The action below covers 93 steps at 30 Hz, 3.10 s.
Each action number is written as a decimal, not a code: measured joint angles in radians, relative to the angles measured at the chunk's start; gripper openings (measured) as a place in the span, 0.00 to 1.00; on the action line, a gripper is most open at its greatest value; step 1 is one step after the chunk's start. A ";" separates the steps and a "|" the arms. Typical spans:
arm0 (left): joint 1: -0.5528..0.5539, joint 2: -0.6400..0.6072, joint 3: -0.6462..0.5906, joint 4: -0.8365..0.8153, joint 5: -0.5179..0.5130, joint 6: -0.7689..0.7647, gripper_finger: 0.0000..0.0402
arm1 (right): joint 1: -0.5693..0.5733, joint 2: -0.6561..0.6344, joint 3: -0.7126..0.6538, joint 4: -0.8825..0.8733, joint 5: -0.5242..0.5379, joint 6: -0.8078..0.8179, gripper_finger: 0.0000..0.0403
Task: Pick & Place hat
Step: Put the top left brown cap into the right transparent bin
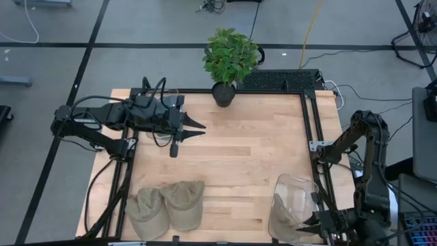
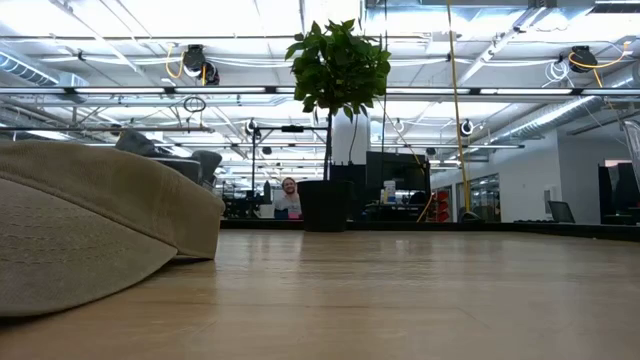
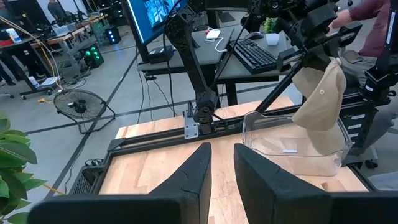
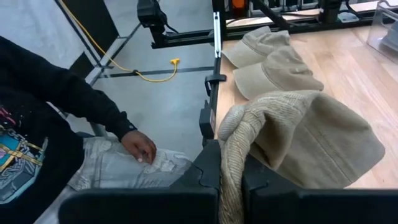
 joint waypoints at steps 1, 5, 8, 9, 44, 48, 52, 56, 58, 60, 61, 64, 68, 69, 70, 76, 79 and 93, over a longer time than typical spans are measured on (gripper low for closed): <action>0.000 0.000 0.000 0.000 0.000 0.000 0.19 | 0.000 0.000 0.000 -0.002 -0.003 0.000 0.00; 0.000 0.000 0.000 0.000 0.000 0.000 0.19 | 0.003 0.000 0.000 -0.021 -0.027 0.005 0.00; 0.000 0.000 0.000 0.000 0.000 0.000 0.19 | 0.012 0.000 0.000 -0.036 -0.025 0.012 0.00; 0.000 0.000 0.000 0.000 0.000 0.000 0.19 | 0.015 0.000 0.000 -0.045 -0.024 0.016 0.00; 0.000 0.000 0.000 0.000 0.000 0.000 0.19 | 0.025 -0.010 -0.360 0.309 -0.015 0.249 0.02; 0.000 0.000 0.000 0.000 0.000 0.000 0.19 | 0.011 -0.031 -0.360 0.324 -0.002 0.251 0.11; 0.000 0.000 0.000 0.000 0.000 0.000 0.19 | -0.006 -0.059 -0.360 0.325 0.005 0.230 0.25; 0.000 0.000 0.000 0.000 0.000 0.000 0.19 | -0.017 -0.089 -0.360 0.324 0.006 0.202 0.37; 0.000 0.000 0.000 0.000 0.000 0.000 0.19 | -0.017 -0.103 -0.360 0.325 0.006 0.199 0.40; 0.000 0.000 0.000 0.000 0.000 0.000 0.19 | -0.017 -0.113 -0.360 0.327 0.005 0.198 0.43; 0.000 0.000 0.000 0.000 0.000 0.000 0.19 | -0.016 -0.117 -0.360 0.329 0.005 0.197 0.44; 0.000 0.000 0.000 0.000 0.000 0.000 0.19 | -0.016 -0.135 -0.360 0.329 0.003 0.194 0.46; 0.000 0.000 0.000 0.000 0.000 0.000 0.19 | -0.017 -0.162 -0.360 0.309 -0.024 0.229 0.47; 0.000 0.000 0.000 0.000 0.000 0.000 0.19 | -0.020 -0.171 -0.360 0.292 -0.044 0.255 0.47; 0.000 0.000 0.000 0.000 0.000 0.000 0.19 | -0.027 -0.177 -0.360 0.271 -0.070 0.285 0.47; 0.000 0.000 0.000 0.000 0.000 0.000 0.19 | -0.128 -0.218 -0.360 0.165 -0.334 0.458 0.45; 0.000 0.000 0.000 0.000 0.000 0.000 0.19 | -0.189 -0.244 -0.360 0.076 -0.463 0.530 0.45; 0.000 0.000 0.000 0.000 0.000 0.000 0.19 | -0.361 -0.375 -0.360 -0.357 -0.733 0.686 0.45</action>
